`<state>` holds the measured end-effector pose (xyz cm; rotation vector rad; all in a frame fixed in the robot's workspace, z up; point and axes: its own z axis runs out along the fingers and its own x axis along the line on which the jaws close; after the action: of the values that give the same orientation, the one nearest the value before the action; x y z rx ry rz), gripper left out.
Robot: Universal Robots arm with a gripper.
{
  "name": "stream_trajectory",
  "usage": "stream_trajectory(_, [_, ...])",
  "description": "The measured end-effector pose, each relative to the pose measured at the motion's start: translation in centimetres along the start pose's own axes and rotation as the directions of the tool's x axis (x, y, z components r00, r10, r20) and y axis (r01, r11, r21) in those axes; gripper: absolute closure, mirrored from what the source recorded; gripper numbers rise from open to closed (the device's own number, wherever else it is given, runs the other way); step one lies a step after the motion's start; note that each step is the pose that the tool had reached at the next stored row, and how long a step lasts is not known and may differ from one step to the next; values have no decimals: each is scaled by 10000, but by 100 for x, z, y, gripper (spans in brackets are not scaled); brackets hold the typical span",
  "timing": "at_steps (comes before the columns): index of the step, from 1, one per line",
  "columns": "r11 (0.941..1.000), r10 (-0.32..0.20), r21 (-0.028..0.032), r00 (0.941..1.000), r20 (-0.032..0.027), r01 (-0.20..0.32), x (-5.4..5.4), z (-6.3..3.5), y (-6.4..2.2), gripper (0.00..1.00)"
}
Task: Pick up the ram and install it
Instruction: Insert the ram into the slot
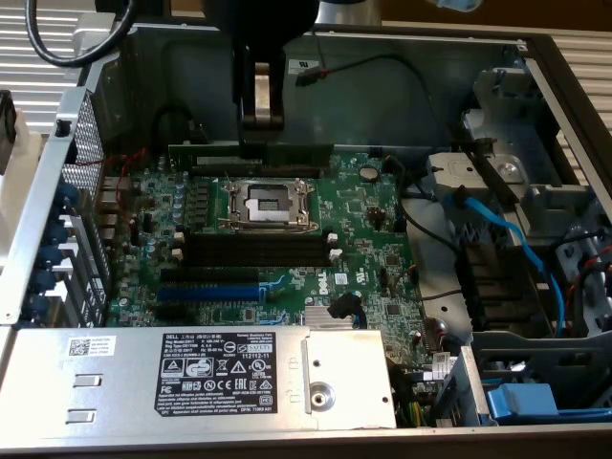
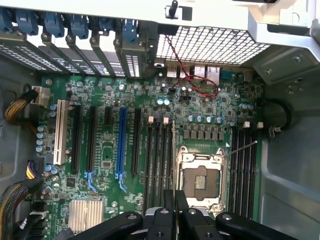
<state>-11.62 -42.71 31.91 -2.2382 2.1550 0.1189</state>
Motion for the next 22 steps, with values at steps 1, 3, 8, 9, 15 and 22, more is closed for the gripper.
stream_trajectory(1, [10000,0,1,10000,0,0,3,1,1,87])
stream_trajectory(3, [10000,0,-1,10000,-2,0,11,2,6,87])
stream_trajectory(8, [10000,0,0,10000,0,0,27,6,24,87])
stream_trajectory(9, [10000,0,0,10000,0,0,29,7,25,87])
stream_trajectory(15, [10000,1,0,10000,-1,-1,36,18,28,87])
stream_trajectory(22, [10000,1,0,10000,11,-1,71,22,30,87])
